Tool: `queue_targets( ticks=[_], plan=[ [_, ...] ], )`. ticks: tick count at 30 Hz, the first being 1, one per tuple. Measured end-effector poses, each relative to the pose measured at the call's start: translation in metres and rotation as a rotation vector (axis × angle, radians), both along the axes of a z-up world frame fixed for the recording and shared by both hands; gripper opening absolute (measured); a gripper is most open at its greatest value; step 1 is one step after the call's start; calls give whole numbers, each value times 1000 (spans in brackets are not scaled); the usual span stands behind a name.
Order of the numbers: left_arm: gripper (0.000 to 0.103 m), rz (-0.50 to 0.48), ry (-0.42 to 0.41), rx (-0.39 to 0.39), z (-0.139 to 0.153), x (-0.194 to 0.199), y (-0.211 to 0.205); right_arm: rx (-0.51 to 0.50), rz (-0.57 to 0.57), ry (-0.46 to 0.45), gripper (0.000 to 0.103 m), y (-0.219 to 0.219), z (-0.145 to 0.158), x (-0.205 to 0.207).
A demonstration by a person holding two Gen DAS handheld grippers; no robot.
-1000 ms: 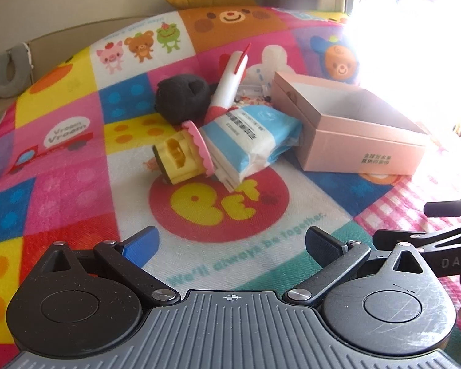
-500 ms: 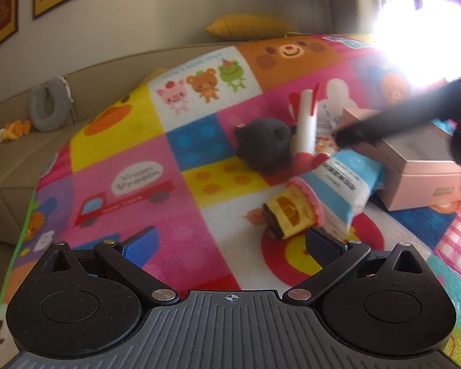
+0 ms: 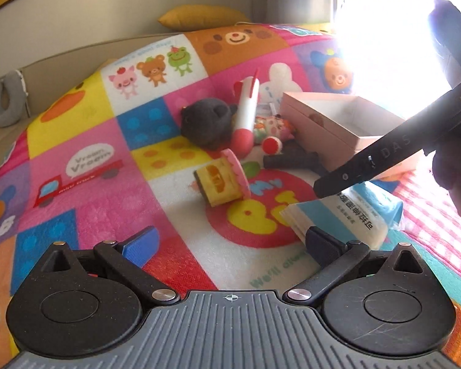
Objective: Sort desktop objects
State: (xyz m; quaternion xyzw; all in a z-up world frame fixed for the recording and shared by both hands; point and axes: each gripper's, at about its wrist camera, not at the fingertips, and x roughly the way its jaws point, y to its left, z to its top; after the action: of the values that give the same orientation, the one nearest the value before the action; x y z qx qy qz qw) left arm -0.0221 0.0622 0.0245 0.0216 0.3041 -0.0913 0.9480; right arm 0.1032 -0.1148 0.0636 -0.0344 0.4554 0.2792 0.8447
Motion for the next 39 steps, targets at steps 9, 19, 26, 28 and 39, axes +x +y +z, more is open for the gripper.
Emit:
queue_targets(
  ticks=[9,19,26,28,39],
  plan=[
    [103,-306,20,67,1,-35,-62,49,-122,-30,44,-68,0,-48],
    [103,-56,39,150,5,-2,-39,103,-145,-75,49,-106,3,-79],
    [103,-62,37,118,7,0,-41,104,-223,-134,49,-93,-16,-16],
    [103,-45,51,111,5,2,-37,126,-219,-139,49,-81,-17,-5],
    [103,16,44,56,2,6,-18,-25,-14,-368,43,-21,7,-35]
  ],
)
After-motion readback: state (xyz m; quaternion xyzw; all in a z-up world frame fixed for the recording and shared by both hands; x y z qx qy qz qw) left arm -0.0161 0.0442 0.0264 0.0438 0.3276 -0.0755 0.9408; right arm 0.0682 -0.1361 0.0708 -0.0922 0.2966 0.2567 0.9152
